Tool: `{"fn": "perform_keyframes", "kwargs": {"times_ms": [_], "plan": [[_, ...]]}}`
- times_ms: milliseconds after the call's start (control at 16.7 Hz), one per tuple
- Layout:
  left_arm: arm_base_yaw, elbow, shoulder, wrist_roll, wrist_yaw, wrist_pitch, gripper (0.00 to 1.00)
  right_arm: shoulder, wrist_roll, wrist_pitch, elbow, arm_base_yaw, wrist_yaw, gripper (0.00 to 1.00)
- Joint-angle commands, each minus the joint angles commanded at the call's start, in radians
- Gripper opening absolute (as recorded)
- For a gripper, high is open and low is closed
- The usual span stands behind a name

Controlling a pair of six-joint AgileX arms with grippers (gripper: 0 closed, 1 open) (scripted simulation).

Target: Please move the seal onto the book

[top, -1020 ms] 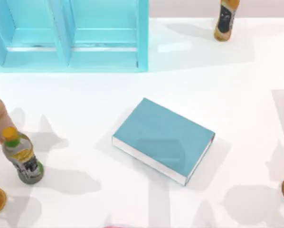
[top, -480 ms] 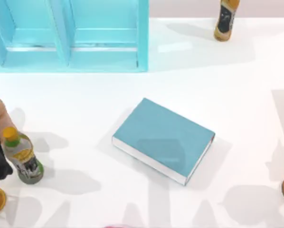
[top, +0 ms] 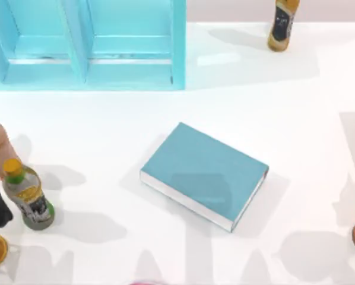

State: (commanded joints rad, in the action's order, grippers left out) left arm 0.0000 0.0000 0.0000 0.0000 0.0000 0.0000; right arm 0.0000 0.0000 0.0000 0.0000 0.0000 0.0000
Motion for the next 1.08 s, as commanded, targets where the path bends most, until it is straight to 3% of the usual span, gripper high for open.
{"fn": "perform_keyframes", "kwargs": {"times_ms": [420, 1080], "plan": [[0.0, 0.0, 0.0, 0.0, 0.0, 0.0, 1.0, 0.22, -0.06, -0.173, 0.213, -0.067, 0.012, 1.0], [0.0, 0.0, 0.0, 0.0, 0.0, 0.0, 1.0, 1.27, -0.273, -0.904, 1.177, -0.309, 0.036, 1.0]]}}
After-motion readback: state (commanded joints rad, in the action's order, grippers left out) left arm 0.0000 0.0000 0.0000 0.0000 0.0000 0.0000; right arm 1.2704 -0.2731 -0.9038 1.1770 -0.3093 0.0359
